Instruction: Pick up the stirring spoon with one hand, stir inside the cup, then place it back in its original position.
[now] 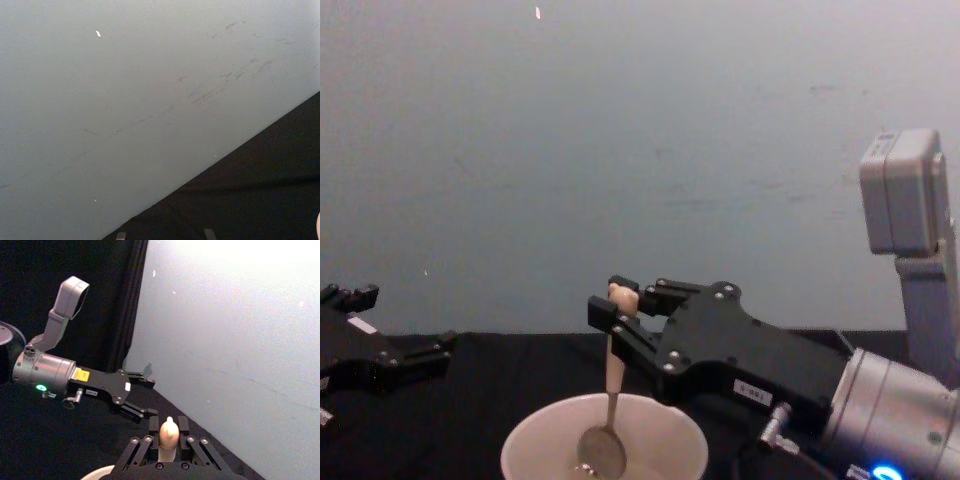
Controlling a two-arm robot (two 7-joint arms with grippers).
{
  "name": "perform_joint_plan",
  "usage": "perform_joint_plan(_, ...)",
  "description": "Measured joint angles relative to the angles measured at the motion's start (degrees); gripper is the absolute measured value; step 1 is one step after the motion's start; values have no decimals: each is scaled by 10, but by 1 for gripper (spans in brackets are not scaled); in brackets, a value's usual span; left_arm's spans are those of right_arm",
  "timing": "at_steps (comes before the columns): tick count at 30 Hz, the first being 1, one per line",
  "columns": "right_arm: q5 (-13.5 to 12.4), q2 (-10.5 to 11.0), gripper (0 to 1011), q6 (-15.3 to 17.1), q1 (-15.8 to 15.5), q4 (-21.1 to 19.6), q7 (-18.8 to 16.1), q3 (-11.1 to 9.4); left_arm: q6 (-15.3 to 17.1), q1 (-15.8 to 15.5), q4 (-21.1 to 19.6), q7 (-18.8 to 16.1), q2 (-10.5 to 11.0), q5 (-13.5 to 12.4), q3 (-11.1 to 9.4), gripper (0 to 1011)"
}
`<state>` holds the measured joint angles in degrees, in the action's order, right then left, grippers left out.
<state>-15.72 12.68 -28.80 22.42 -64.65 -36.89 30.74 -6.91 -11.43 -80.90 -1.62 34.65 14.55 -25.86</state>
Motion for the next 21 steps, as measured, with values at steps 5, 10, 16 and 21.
perform_joint_plan(5,1,1,214,0,0,1,1,-5,0,0,0,0,0,0,0,1001)
perform_joint_plan(10,2,9,214,0,-5,-7,1,-12,0,0,0,0,0,0,0,1001)
perform_joint_plan(16,-4,28,214,8,-24,-32,-7,-18,0,0,0,0,0,0,0,1001)
perform_joint_plan(21,-17,46,214,17,-46,-63,-21,-17,0,0,0,0,0,0,0,1001)
